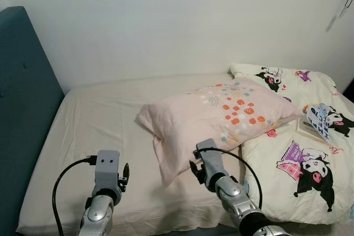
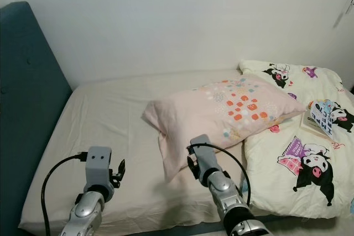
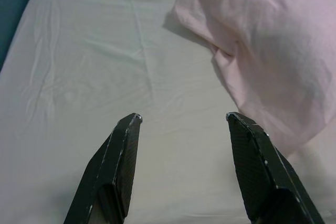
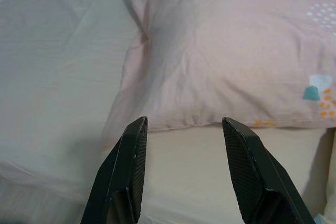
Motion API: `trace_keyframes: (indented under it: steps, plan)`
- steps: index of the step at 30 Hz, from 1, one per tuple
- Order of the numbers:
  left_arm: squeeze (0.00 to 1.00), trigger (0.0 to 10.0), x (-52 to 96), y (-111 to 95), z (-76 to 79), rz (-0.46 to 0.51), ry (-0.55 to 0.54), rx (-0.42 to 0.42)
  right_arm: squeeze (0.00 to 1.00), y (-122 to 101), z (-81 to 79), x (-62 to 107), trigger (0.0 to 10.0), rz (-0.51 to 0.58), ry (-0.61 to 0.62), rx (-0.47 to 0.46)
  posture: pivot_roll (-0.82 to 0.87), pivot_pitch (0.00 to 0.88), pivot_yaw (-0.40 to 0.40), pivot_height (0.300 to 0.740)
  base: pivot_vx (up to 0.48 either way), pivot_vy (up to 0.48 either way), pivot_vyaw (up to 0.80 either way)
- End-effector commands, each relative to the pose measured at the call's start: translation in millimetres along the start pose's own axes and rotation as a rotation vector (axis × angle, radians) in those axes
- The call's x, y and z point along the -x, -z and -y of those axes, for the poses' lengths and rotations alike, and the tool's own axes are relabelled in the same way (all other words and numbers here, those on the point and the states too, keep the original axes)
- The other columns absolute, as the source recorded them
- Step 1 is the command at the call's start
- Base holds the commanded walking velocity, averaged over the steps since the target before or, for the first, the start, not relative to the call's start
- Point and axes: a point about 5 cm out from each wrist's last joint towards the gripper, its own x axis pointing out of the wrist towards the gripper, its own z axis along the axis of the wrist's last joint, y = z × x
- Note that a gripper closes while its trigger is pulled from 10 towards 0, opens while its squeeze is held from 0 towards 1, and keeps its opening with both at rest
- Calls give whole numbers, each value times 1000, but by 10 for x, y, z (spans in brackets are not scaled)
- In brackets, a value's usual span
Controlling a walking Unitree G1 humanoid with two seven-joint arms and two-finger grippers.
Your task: Clean up the room
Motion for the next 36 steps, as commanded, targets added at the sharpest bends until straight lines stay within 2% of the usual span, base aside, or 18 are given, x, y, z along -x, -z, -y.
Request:
trace_keyframes:
  steps: [1, 30, 36]
  plan:
    - [0, 10000, -2, -2, -18, -5, 7, -3, 0, 32, 2, 9, 10000, -7, 8, -23, 28, 78, -15, 705, 0, 0, 0]
    - [0, 10000, -15, -27, 2, -10, 44, 23, 0, 11, 38, 9, 10000, 11, 16, -32, 28, 77, -10, 590, 0, 0, 0]
    - [0, 10000, -18, -38, 17, -9, 52, 27, 0, -6, 41, 9, 10000, 26, 20, -30, 27, 74, -10, 590, 0, 0, 0]
